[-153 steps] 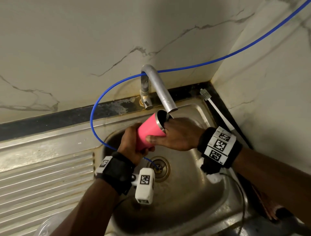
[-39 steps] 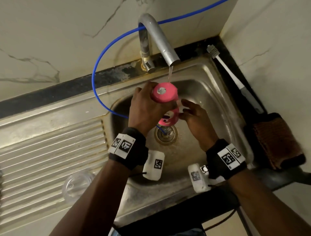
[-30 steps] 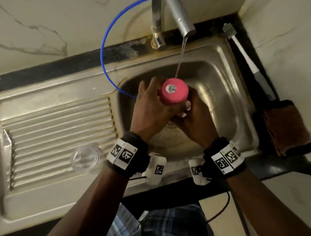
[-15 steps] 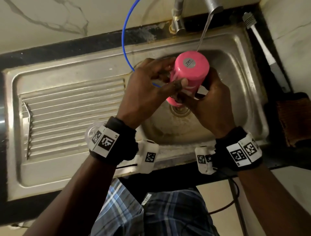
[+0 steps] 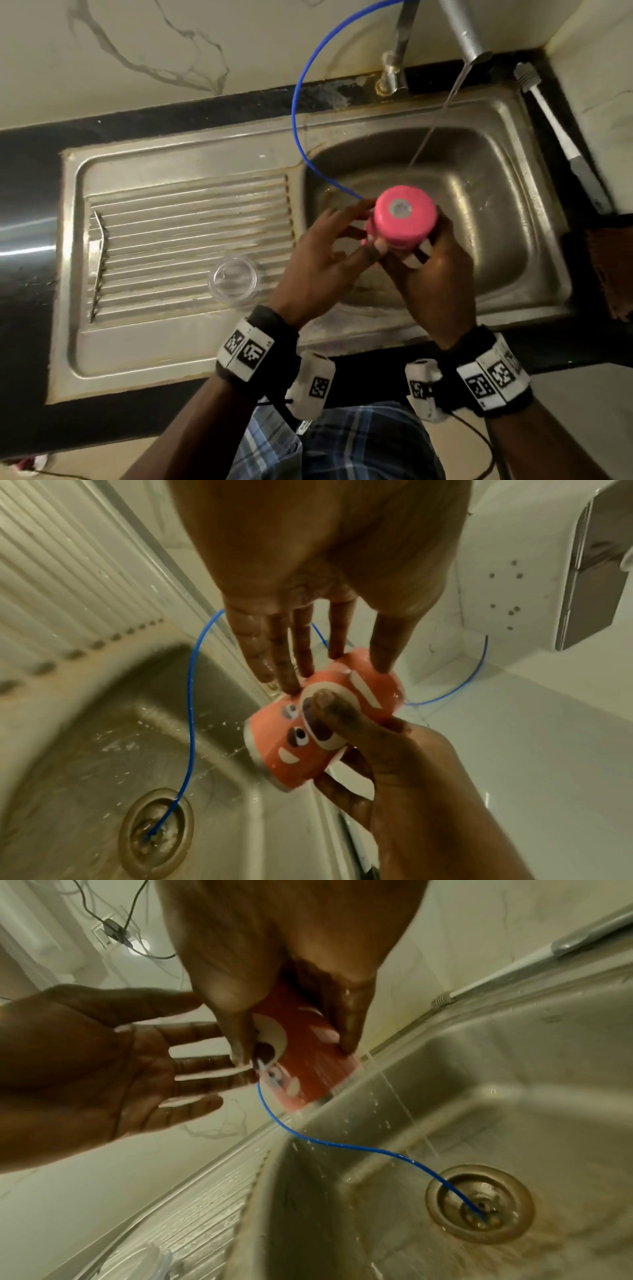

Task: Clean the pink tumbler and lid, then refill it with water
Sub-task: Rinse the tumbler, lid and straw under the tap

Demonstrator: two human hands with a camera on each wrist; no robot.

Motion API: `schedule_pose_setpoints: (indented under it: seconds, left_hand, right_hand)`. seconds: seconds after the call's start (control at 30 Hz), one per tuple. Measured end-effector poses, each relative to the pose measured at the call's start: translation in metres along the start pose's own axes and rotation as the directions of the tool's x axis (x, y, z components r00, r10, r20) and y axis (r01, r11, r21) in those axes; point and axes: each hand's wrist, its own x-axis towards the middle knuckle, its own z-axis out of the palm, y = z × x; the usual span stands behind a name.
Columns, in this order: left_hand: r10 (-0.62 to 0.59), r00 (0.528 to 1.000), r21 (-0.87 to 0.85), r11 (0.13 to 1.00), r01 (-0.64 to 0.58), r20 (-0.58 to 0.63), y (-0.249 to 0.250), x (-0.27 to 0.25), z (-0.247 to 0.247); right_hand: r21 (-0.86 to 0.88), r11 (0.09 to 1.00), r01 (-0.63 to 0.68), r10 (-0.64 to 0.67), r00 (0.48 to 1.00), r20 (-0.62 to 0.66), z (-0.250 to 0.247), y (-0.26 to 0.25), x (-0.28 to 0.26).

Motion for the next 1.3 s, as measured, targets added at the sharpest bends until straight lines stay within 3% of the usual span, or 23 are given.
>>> schedule_pose_setpoints:
  seconds: [0.1,0.17,0.23,0.3,0.43,0.6,0.73,0.97,1.3]
  left_hand:
    - [-0.055,0.998,-0.075,0.996,0.057,0.034,-0.002,-0.005,-0.007]
    - [-0.150,0.988,0.017,0.989,0.149,0.043,-0.008,-0.004,-0.010]
    - [-0.213,0.976,0.108,0.972,0.207,0.053,-0.013,-0.005,-0.016]
    - [-0.210,0.977,0.122,0.971,0.205,0.026,-0.023,-0.007,-0.026]
    - [-0.285,0.956,0.117,0.950,0.291,-0.063,-0.037,-0.020,-0.048]
    - [-0.284,0.947,0.084,0.951,0.299,-0.153,-0.046,-0.040,-0.074]
    - [-0.240,0.935,0.186,0.938,0.293,-0.260,-0.056,-0.059,-0.097]
    - [-0.221,0.893,0.354,0.860,0.368,-0.392,-0.071,-0.081,-0.125]
    - [-0.137,0.869,0.460,0.803,0.378,-0.476,-0.090,-0.089,-0.126]
  right_hand:
    - [0.050,0.996,-0.072,0.071,0.997,0.008,0.005,0.006,-0.005]
    - [-0.071,0.993,-0.094,0.099,0.992,0.075,0.009,0.010,-0.004]
    - [-0.024,0.993,-0.120,0.120,0.992,0.025,0.010,0.011,-0.006]
    - [0.047,0.992,-0.115,0.115,0.993,-0.001,0.011,0.013,-0.005]
    - [-0.065,0.991,-0.121,0.126,0.988,0.087,0.022,0.008,-0.001]
    - [0.150,0.986,-0.074,0.045,0.981,0.189,0.057,-0.025,0.014]
    - [0.208,0.978,-0.034,-0.026,0.959,0.281,0.112,-0.053,0.031]
    - [0.079,0.979,0.189,-0.204,0.857,0.472,0.187,-0.057,0.046]
    - [-0.007,0.986,0.168,-0.137,0.832,0.538,0.184,-0.037,0.038]
